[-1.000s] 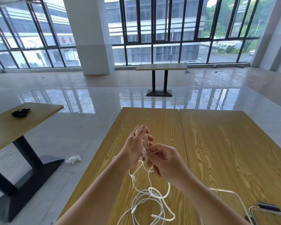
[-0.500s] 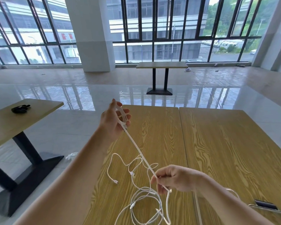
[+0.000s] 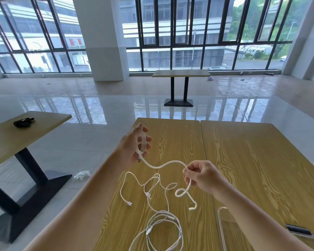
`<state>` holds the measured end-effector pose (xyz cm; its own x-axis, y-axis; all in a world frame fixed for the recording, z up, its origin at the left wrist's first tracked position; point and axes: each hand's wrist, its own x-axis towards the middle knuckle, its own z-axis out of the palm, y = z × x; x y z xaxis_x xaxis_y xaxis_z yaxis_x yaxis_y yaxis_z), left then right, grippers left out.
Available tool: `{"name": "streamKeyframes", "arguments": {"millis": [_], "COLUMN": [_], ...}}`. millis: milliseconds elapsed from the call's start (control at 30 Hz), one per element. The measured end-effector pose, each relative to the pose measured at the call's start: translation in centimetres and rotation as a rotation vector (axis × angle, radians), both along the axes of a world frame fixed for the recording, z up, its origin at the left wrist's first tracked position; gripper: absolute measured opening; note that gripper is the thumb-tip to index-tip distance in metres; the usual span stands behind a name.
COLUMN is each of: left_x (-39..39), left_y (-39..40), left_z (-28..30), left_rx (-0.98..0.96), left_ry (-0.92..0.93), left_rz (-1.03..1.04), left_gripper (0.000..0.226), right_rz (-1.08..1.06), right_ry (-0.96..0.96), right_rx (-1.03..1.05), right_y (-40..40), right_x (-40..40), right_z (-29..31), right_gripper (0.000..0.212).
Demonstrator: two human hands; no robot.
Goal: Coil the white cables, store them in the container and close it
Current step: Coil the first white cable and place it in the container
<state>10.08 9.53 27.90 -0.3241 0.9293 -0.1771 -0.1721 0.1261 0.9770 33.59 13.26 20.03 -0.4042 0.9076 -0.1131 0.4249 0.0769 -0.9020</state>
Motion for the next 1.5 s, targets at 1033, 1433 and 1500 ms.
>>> {"name": "streamKeyframes", "arguments": {"millis": [1033, 1433, 1500], "left_x": [6.1, 6.1, 6.2], "left_y": [-0.8, 0.1, 0.3], "left_z": [-5.3, -5.3, -5.2], "left_rx": [-0.091, 0.053, 0.067], "left_ry": [-0.147, 0.074, 0.076], "left_rz": [-0.397, -0.212, -0.183], "left_gripper": [0.058, 0.013, 0.018], "right_rz": [0.104, 0.151, 0.138], "right_ry": [0.348, 0.196, 0.155], "right_rx": [-0.079, -0.01, 0.002], "right_y": [-3.2, -3.7, -3.5], "right_x": [-3.4, -3.5, -3.5], "right_z": [3.6, 3.0, 2.7], "right_gripper": [0.022, 0.032, 0.033]}}
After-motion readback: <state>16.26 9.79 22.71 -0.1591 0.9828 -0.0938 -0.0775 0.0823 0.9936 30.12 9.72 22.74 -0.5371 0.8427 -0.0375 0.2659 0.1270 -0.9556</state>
